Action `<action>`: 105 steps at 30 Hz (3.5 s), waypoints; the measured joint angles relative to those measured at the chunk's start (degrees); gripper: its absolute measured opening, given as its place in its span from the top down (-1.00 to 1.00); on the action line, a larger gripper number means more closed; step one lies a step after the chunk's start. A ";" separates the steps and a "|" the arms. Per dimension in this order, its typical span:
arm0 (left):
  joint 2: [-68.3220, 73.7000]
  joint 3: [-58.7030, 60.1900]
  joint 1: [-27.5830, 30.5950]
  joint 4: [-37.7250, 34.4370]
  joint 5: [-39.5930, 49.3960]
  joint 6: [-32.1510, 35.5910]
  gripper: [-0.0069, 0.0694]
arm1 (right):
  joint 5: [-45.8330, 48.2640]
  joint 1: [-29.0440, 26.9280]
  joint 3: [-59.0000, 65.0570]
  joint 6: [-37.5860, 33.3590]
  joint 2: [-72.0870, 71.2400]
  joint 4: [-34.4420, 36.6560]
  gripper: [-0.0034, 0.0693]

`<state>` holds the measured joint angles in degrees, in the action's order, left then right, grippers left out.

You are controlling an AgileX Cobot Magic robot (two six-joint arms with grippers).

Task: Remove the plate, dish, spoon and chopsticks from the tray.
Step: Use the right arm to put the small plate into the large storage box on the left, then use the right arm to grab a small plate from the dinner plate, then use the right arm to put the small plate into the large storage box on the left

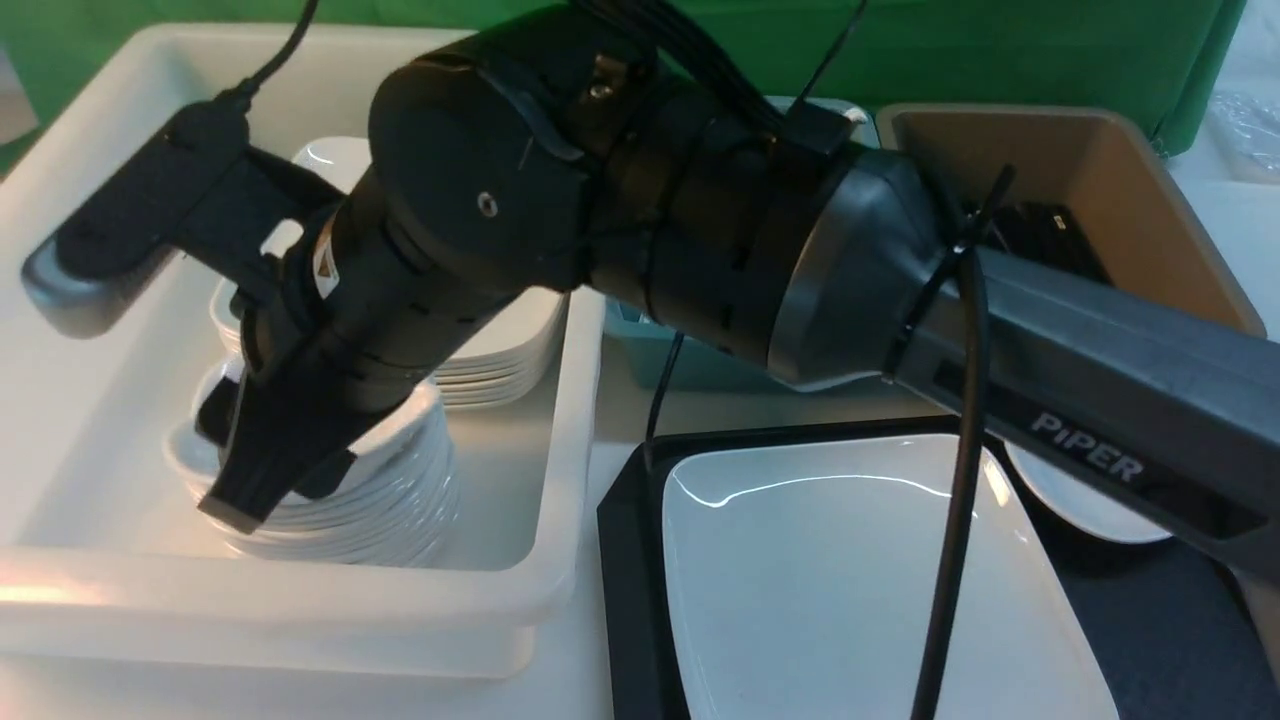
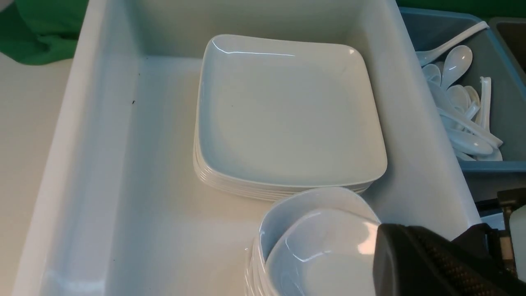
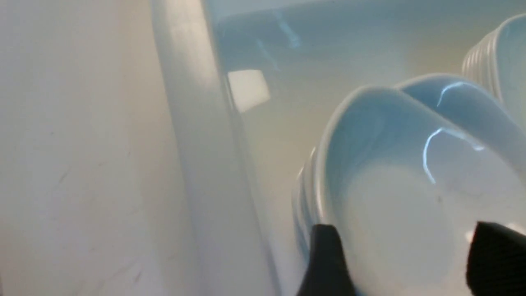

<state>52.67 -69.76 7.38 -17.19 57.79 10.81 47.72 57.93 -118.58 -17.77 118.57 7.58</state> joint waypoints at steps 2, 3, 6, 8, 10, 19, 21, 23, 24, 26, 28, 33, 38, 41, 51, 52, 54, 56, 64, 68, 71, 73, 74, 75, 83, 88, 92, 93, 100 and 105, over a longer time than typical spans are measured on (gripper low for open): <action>0.00 0.00 0.00 -0.31 0.00 0.61 0.81 | 2.54 0.00 0.00 0.50 -1.47 -0.29 -0.51; 0.00 0.00 0.00 -0.71 0.00 1.14 0.81 | 4.18 0.00 0.00 0.73 -2.69 -0.70 -0.51; 0.04 0.00 0.00 -3.38 0.00 3.39 0.81 | 9.11 -0.50 -0.02 2.34 -6.56 -4.33 -0.44; 0.25 0.00 0.00 -7.71 0.12 6.65 0.81 | 14.79 -2.12 -0.13 3.96 -10.48 -10.43 -0.19; 0.81 0.00 0.00 -13.55 0.49 10.23 0.81 | 19.13 -5.74 0.34 6.40 -13.71 -16.83 0.25; 5.03 0.00 -7.95 -23.19 4.46 19.23 0.81 | 19.08 -32.09 20.79 12.22 -27.26 -15.63 0.73; 6.60 0.00 -13.31 -20.74 4.12 17.54 0.81 | 18.97 -38.87 29.53 12.55 -29.27 -14.97 0.57; 8.13 0.00 -17.68 -18.23 3.44 15.57 0.81 | 18.70 -43.17 34.97 13.41 -29.50 -14.43 0.40; 9.27 0.00 -20.50 -16.24 2.85 13.90 0.81 | 18.06 -45.37 38.33 13.81 -29.50 -13.92 0.27; 11.72 0.00 -25.47 -12.39 1.97 10.19 0.81 | 15.18 -48.20 43.98 13.71 -29.19 -13.09 0.04; 14.84 0.00 -30.64 -8.21 0.80 6.95 0.81 | 10.16 -49.18 49.46 12.12 -28.55 -12.60 -0.21; 20.29 0.00 -37.22 -5.72 -1.56 5.69 0.81 | -0.39 -49.24 55.74 8.96 -27.06 -11.62 -0.49; 23.03 0.00 -37.84 -5.02 -2.40 5.87 0.81 | -4.90 -49.19 56.40 4.45 -23.91 -11.97 -0.51; 23.23 0.00 -37.84 -3.74 -2.97 5.87 0.81 | -6.41 -49.19 56.52 2.96 -21.63 -12.19 -0.52; 23.23 0.00 -37.84 -2.24 -3.17 5.89 0.81 | -10.40 -49.15 56.57 2.07 -16.56 -13.05 -0.52; 23.23 0.00 -37.84 -2.24 -3.17 5.89 0.81 | -10.83 -49.15 56.57 2.07 -16.11 -13.29 -0.52; 23.23 0.00 -37.84 -2.16 -3.07 5.68 0.81 | -11.99 -49.15 56.57 2.07 -15.11 -13.44 -0.52; 23.23 0.00 -37.84 -2.05 -2.73 5.72 0.81 | -12.73 -49.15 56.57 2.07 -14.35 -13.43 -0.49; 23.23 0.00 -37.84 -2.10 -2.88 5.98 0.81 | -14.65 -48.64 55.90 1.50 -14.57 -14.85 0.37; 23.27 0.00 -37.84 -3.31 -6.18 9.02 0.81 | -12.30 -48.64 55.92 1.94 -16.52 -14.88 0.38; 23.27 0.00 -37.84 -4.39 -9.32 10.49 0.81 | -10.51 -48.64 56.02 2.44 -19.57 -14.80 0.51; 23.27 0.00 -37.84 -4.48 -11.23 10.70 0.81 | -9.82 -48.64 56.02 3.35 -22.04 -14.80 0.63; 23.27 0.00 -37.84 -4.53 -13.15 10.75 0.81 | -9.13 -48.64 56.02 3.98 -24.55 -14.18 0.70; 23.27 0.00 -37.84 -4.53 -14.36 10.74 0.81 | -8.10 -48.69 56.12 4.68 -26.79 -12.86 0.72; 23.27 -1.63 -36.94 -4.49 -19.65 10.68 0.81 | -6.89 -48.39 53.17 -3.66 -45.25 6.02 0.74; 22.21 -7.37 -30.82 -4.43 -19.42 8.51 0.81 | -6.66 -42.48 47.02 -13.39 -46.89 18.52 0.74; 19.10 -10.20 -22.01 -4.25 -17.52 7.62 0.81 | -6.66 -31.55 39.96 -15.87 -43.47 21.92 0.74; 18.14 -10.47 -18.86 -4.08 -16.15 7.01 0.81 | -6.66 -27.87 38.06 -16.10 -41.92 22.21 0.74; 11.48 -8.52 -1.73 -3.84 -6.84 5.67 0.81 | -6.66 -11.10 23.78 -16.25 -25.96 21.25 0.74; 6.28 -5.07 5.89 -3.84 -6.03 5.70 0.81 | -6.66 -4.73 15.35 -16.25 -15.05 15.71 0.74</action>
<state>58.95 -74.84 13.28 -21.04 51.76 16.51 41.06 53.20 -103.22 -34.01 103.52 23.29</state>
